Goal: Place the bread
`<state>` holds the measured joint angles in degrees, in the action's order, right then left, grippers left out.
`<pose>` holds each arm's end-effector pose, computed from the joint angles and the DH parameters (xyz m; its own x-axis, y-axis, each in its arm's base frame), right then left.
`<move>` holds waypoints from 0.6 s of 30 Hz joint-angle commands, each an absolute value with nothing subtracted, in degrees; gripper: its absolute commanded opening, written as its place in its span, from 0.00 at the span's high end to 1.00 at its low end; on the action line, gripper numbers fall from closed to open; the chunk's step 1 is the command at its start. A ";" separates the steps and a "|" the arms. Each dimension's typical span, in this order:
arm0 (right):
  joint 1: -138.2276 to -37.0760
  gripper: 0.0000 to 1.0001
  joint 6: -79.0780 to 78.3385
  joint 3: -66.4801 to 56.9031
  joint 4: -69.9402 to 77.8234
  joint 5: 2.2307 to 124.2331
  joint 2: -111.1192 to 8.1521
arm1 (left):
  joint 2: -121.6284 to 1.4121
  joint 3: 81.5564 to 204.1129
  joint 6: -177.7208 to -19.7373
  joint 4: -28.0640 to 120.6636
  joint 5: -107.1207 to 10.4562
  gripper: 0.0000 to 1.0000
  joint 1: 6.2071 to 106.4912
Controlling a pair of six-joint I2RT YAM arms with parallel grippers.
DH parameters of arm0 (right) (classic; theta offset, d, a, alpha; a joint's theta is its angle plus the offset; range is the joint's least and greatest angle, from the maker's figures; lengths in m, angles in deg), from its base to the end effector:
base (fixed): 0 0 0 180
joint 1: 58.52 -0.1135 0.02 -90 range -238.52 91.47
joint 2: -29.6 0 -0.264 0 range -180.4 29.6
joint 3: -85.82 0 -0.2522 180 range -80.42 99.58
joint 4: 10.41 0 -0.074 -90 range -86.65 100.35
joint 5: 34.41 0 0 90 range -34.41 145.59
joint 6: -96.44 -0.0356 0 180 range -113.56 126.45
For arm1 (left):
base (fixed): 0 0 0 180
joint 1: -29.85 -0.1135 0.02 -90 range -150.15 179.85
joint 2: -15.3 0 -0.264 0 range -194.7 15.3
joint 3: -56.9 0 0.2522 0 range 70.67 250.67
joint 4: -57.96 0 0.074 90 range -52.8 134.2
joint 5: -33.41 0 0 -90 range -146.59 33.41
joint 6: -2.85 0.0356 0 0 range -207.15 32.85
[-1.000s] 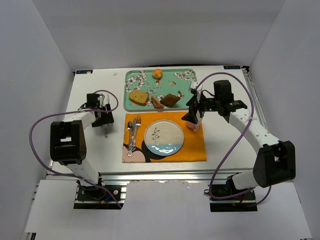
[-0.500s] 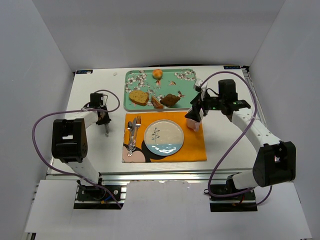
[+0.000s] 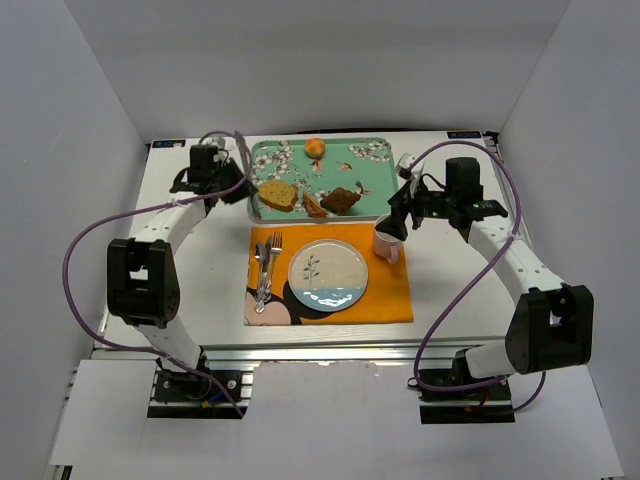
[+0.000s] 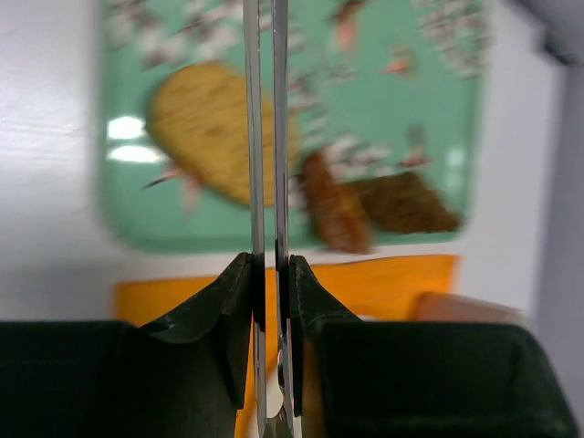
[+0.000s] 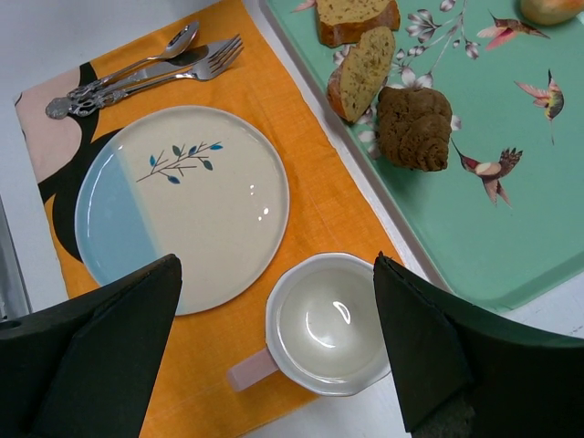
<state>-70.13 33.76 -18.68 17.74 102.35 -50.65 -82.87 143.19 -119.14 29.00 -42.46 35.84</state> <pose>0.2977 0.0876 0.2994 -0.1345 -0.3486 -0.9276 -0.8990 0.4367 -0.0338 0.3834 -0.0490 0.2519 -0.7025 -0.4428 -0.5571 -0.1029 0.8378 -0.5362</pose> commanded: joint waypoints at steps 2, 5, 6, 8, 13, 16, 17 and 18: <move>-69.77 0.11 32.14 -19.66 14.49 104.16 -49.07 | -86.52 149.29 -134.83 39.97 -32.21 0.90 38.97; -69.55 0.11 32.20 -20.04 14.21 104.11 -48.75 | -91.60 153.04 -141.42 45.85 -28.55 0.82 40.49; -69.36 0.11 32.30 -20.14 14.19 104.16 -48.66 | -93.23 153.77 -143.08 48.01 -27.68 0.79 40.90; -69.02 0.11 32.60 -20.39 14.07 104.19 -48.31 | -95.48 155.83 -147.06 50.68 -26.79 0.74 41.29; -67.73 0.11 32.72 -21.01 13.70 104.54 -47.92 | -99.59 160.48 -148.50 50.10 -27.15 0.63 41.56; -67.37 0.11 32.55 -21.29 13.44 104.81 -47.94 | -101.15 162.52 -147.90 48.48 -26.79 0.59 41.82; -67.21 0.11 32.55 -21.37 13.35 104.84 -48.01 | -101.75 163.11 -147.36 47.78 -26.69 0.59 41.89; -67.14 0.11 32.54 -21.47 13.27 105.00 -48.02 | -102.70 163.60 -146.35 46.94 -26.50 0.58 41.92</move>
<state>-67.69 32.75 -20.95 15.16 103.37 -49.61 -103.77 159.25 -146.74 46.71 -28.32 41.66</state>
